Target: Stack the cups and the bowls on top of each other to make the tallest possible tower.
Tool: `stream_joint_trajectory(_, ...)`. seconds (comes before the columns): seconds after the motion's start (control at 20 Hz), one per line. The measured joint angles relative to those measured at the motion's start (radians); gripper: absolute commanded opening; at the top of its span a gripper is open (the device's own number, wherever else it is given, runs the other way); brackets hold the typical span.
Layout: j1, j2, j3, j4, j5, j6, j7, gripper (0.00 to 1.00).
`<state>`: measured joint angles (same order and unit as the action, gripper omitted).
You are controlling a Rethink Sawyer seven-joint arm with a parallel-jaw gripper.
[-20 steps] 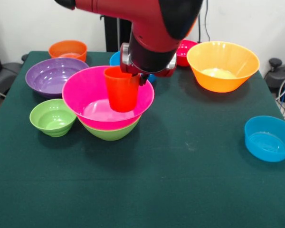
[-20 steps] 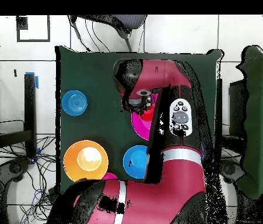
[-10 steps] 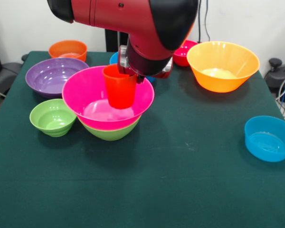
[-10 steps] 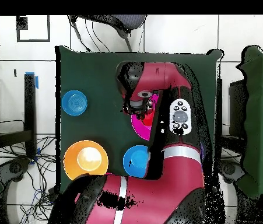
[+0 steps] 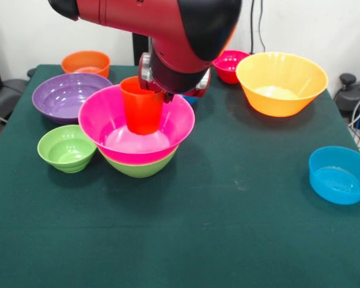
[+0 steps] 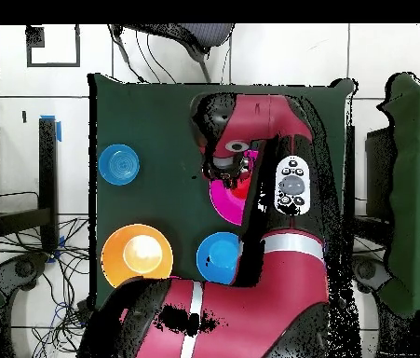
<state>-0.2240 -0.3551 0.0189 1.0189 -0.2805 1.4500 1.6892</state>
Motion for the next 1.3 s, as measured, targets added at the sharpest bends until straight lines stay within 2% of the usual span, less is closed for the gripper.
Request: stream_joint_trajectory(1.3, -0.003, 0.007, -0.019, 0.018, 0.000, -0.022, 0.000, 0.00)
